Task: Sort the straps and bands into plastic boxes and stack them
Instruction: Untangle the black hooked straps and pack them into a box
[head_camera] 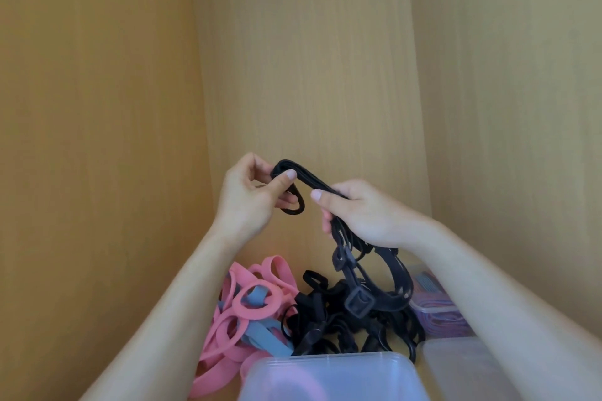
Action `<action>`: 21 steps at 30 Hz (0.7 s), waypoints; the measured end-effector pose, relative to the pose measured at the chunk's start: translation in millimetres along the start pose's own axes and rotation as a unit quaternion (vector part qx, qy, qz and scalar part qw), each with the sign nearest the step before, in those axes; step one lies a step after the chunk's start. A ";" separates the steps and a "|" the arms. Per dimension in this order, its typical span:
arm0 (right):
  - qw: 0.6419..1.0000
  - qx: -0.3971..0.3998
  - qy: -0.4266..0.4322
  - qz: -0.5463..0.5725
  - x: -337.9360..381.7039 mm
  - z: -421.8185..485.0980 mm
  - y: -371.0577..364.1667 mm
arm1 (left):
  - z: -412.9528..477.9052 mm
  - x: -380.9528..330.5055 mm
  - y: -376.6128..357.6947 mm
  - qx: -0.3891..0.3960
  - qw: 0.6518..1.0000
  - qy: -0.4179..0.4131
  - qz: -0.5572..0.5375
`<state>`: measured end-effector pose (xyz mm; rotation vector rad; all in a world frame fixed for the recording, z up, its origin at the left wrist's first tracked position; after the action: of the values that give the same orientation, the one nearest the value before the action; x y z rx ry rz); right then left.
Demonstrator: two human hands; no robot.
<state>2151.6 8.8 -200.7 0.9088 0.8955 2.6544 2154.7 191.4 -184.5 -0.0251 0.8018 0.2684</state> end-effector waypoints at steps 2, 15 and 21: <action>0.999 0.022 -0.006 0.049 1.6 0.3 -3.4 | -0.6 -0.6 -1.9 -0.003 1.000 0.016 -0.024; 0.989 0.122 -0.005 0.088 12.4 2.0 -49.2 | -8.0 -12.0 -10.6 0.140 0.948 0.136 -0.251; 0.995 0.090 0.017 0.031 12.9 1.4 -36.1 | -12.1 -17.4 -18.9 0.238 0.937 0.145 -0.209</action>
<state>2141.9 42.9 -215.3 0.9474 1.1492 2.6828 2139.3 167.8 -182.0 0.2238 1.1158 -0.3458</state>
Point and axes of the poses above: each hand's wrist, its own z-axis towards the middle knuckle, its own y-axis out of the back of the hand, x = y × z, the point moved 3 cm from there along z, towards the middle knuckle, and after that the axes turned 7 degrees about y, right-handed, at the moved point
